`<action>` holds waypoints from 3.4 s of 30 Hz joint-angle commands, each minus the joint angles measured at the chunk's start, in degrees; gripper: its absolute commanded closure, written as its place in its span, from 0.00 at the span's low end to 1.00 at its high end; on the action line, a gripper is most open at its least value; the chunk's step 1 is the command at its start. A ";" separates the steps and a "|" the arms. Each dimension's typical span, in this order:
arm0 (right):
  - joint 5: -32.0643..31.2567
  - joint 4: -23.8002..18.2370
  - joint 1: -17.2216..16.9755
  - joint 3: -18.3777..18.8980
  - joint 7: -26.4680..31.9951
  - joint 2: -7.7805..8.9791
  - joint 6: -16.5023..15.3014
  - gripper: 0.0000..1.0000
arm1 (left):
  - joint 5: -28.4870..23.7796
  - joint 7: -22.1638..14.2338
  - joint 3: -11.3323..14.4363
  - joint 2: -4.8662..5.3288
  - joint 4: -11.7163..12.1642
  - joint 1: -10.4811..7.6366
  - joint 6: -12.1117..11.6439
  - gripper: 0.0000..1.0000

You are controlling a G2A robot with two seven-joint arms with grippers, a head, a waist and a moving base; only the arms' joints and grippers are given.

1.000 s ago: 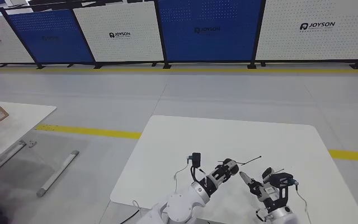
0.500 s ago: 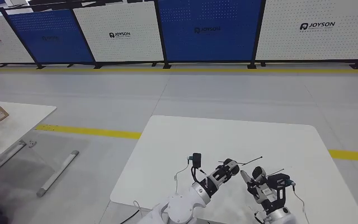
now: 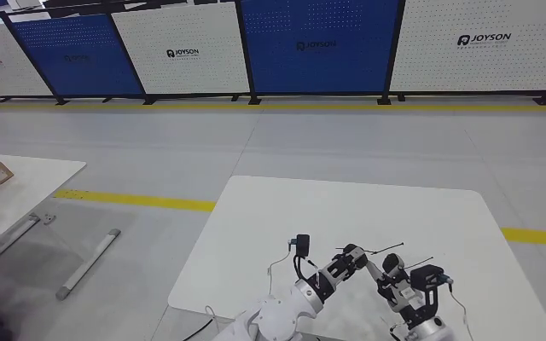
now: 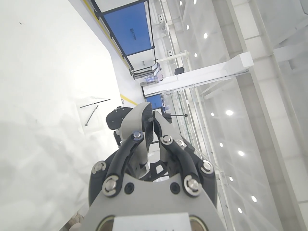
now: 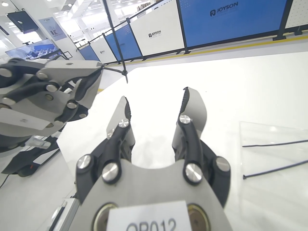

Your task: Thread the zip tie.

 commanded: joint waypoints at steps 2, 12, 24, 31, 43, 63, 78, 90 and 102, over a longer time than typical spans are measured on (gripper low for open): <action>-0.28 -0.30 -0.22 0.09 -0.36 0.01 -0.20 0.56 | 0.41 0.68 0.16 -0.11 0.23 -0.21 0.35 1.00; 0.35 -0.15 0.04 0.26 -1.01 -0.07 -0.48 0.63 | 1.08 0.15 1.32 -0.32 0.29 -0.10 0.55 1.00; -0.66 -0.31 0.52 -0.41 -0.81 -0.20 -0.40 0.72 | 2.60 1.44 1.70 -0.47 0.32 0.23 0.85 1.00; -0.78 -0.31 0.53 -0.50 -0.80 -0.24 -0.48 0.76 | 2.98 1.94 1.84 -0.60 0.59 0.21 1.06 1.00; -0.30 -0.26 0.79 -0.52 -0.44 -0.33 -0.43 1.00 | 3.50 1.97 1.99 -0.76 0.72 0.07 1.07 1.00; -0.67 1.16 1.55 -0.99 0.50 -0.45 -0.66 1.00 | 3.33 1.63 2.22 -1.04 0.83 0.04 -1.86 1.00; -1.23 2.04 1.39 -1.34 0.26 -0.48 -1.44 1.00 | 2.98 1.22 1.76 -1.02 -0.24 0.73 -4.99 1.00; -0.70 4.15 2.37 -2.01 0.40 -0.64 -1.63 1.00 | 4.02 1.04 1.02 -0.72 -2.25 2.09 -5.92 1.00; -0.47 5.80 3.79 -3.19 0.41 -0.90 -1.91 1.00 | 4.41 0.91 -0.12 -0.32 -3.42 3.70 -6.92 1.00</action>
